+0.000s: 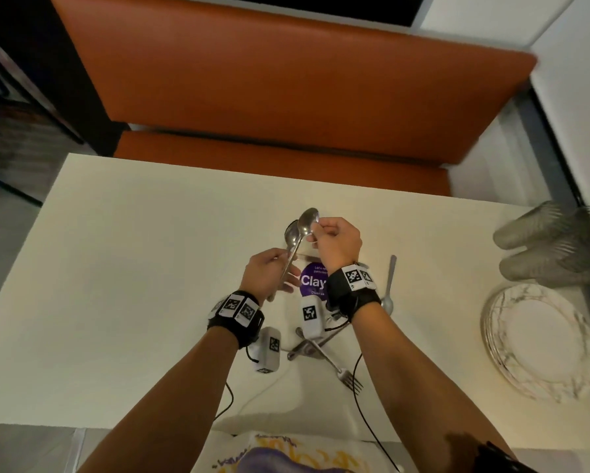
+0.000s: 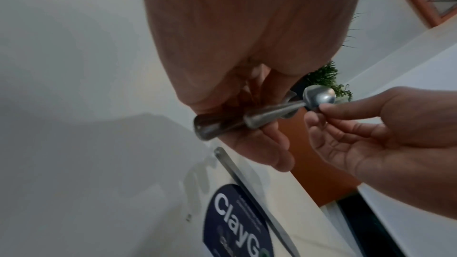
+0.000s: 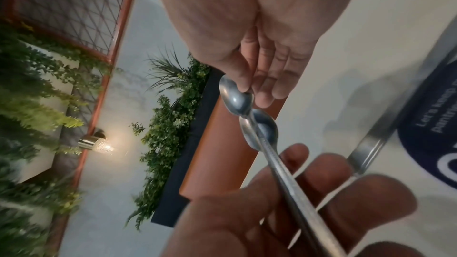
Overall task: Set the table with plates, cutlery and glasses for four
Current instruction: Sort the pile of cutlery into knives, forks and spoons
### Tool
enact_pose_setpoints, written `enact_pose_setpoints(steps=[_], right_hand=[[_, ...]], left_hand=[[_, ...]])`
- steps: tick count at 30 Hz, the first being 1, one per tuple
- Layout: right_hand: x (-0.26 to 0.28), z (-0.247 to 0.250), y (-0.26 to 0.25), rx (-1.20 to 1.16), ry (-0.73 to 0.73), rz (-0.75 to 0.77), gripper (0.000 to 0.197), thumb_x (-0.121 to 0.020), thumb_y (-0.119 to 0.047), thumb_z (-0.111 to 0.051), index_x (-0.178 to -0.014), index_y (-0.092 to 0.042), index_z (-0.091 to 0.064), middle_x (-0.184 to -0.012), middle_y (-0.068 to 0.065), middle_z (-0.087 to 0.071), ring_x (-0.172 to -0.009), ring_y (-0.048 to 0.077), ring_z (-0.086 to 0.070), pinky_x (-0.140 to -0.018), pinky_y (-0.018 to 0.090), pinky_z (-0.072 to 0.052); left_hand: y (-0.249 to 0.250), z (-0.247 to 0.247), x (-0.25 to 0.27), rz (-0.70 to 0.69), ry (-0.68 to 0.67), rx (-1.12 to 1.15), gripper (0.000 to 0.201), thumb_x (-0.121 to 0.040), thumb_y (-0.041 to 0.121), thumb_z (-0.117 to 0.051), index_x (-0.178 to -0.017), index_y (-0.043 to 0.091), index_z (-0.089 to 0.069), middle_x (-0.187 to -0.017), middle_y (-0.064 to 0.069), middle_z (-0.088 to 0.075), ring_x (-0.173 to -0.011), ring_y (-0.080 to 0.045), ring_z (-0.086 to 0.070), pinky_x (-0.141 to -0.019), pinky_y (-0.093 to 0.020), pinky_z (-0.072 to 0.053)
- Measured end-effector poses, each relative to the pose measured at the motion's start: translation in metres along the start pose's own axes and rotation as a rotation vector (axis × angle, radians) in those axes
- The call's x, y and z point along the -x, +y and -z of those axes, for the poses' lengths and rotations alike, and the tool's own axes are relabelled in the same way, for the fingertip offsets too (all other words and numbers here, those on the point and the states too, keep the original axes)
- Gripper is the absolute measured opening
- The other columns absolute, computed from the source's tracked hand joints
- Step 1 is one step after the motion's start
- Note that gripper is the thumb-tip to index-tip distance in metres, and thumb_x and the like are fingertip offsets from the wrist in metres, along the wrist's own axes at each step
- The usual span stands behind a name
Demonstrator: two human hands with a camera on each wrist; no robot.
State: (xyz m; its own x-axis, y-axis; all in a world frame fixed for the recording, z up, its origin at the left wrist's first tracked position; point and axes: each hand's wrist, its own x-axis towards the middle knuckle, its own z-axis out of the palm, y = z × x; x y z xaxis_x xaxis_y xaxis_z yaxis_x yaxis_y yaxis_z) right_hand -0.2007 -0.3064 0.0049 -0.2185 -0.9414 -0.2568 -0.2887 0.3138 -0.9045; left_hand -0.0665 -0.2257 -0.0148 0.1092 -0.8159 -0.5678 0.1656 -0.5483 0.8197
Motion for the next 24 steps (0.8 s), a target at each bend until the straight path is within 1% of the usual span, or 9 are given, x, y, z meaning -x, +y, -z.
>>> enact_pose_setpoints(steps=[3,8,10,13,16,18,21,22,24], right_hand=[[0.001,0.007,0.004,0.010,0.078,-0.007,0.006,-0.085,-0.022,-0.076,-0.086,-0.023,-0.071,-0.073,-0.004,-0.075,-0.066,0.011,-0.074,-0.075,0.044,-0.063],[0.002,0.014,0.013,0.093,0.125,0.022,0.012,-0.086,-0.023,-0.074,-0.080,-0.029,-0.065,-0.081,-0.005,-0.074,-0.075,0.015,-0.073,-0.078,0.042,-0.061],[0.004,0.019,0.013,0.132,0.077,0.036,0.007,-0.087,-0.025,-0.074,-0.087,-0.025,-0.067,-0.085,-0.005,-0.073,-0.078,0.016,-0.071,-0.080,0.040,-0.060],[0.005,0.030,0.011,0.138,0.009,0.086,0.019,-0.091,-0.029,-0.070,-0.109,-0.021,-0.068,-0.091,-0.008,-0.069,-0.082,0.014,-0.068,-0.080,0.036,-0.058],[0.002,0.041,0.009,0.138,-0.072,0.167,0.031,-0.100,-0.034,-0.054,-0.130,-0.032,-0.063,-0.114,-0.002,-0.071,-0.097,0.017,-0.068,-0.084,0.040,-0.060],[-0.001,0.049,0.008,0.215,-0.123,0.230,0.032,-0.104,-0.031,-0.049,-0.130,-0.028,-0.067,-0.125,-0.001,-0.070,-0.107,0.018,-0.067,-0.092,0.040,-0.058],[-0.002,0.060,0.011,0.293,-0.141,0.277,0.031,-0.103,-0.022,-0.052,-0.128,-0.020,-0.069,-0.128,0.002,-0.069,-0.115,0.018,-0.066,-0.103,0.022,-0.047],[-0.001,0.064,0.013,0.316,-0.148,0.289,0.030,-0.103,-0.020,-0.053,-0.128,-0.018,-0.069,-0.128,0.003,-0.069,-0.117,0.018,-0.065,-0.101,0.017,-0.043],[0.001,0.069,0.019,0.348,-0.153,0.301,0.030,-0.102,-0.018,-0.053,-0.128,-0.016,-0.069,-0.126,0.005,-0.070,-0.115,0.019,-0.066,-0.097,0.013,-0.040]], left_hand=[[0.006,-0.009,0.000,0.014,-0.059,0.004,0.024,-0.103,0.014,-0.052,-0.108,0.002,-0.071,-0.079,-0.020,-0.072,-0.063,-0.033,-0.066,-0.051,-0.031,-0.049],[0.005,-0.017,-0.005,0.065,-0.066,-0.003,0.028,-0.098,0.016,-0.050,-0.101,0.010,-0.077,-0.069,-0.010,-0.062,-0.044,-0.018,-0.042,-0.048,-0.025,-0.022],[0.006,-0.017,-0.005,0.095,-0.050,0.003,0.030,-0.101,0.014,-0.047,-0.105,0.008,-0.076,-0.066,-0.005,-0.057,-0.040,-0.012,-0.038,-0.042,-0.021,-0.022],[0.007,-0.021,-0.002,0.115,-0.058,0.015,0.030,-0.102,0.013,-0.046,-0.106,0.004,-0.074,-0.061,-0.002,-0.051,-0.038,-0.010,-0.036,-0.037,-0.020,-0.023],[0.005,-0.027,-0.001,0.124,-0.073,0.029,0.027,-0.100,0.012,-0.049,-0.105,0.000,-0.073,-0.059,-0.002,-0.051,-0.039,-0.012,-0.035,-0.037,-0.020,-0.023],[0.005,-0.033,0.002,0.126,-0.087,0.014,0.024,-0.099,0.012,-0.051,-0.100,0.003,-0.073,-0.060,-0.004,-0.052,-0.042,-0.014,-0.037,-0.038,-0.021,-0.025],[0.004,-0.046,0.005,0.114,-0.112,0.006,0.025,-0.098,0.013,-0.049,-0.093,0.005,-0.072,-0.061,-0.006,-0.052,-0.041,-0.016,-0.038,-0.039,-0.022,-0.025],[0.005,-0.051,0.007,0.104,-0.114,0.002,0.026,-0.098,0.013,-0.048,-0.092,0.005,-0.072,-0.060,-0.006,-0.052,-0.041,-0.016,-0.038,-0.041,-0.023,-0.024],[0.007,-0.061,0.011,0.092,-0.112,-0.016,0.027,-0.098,0.014,-0.047,-0.091,0.005,-0.071,-0.058,-0.005,-0.052,-0.039,-0.015,-0.038,-0.041,-0.023,-0.023]])
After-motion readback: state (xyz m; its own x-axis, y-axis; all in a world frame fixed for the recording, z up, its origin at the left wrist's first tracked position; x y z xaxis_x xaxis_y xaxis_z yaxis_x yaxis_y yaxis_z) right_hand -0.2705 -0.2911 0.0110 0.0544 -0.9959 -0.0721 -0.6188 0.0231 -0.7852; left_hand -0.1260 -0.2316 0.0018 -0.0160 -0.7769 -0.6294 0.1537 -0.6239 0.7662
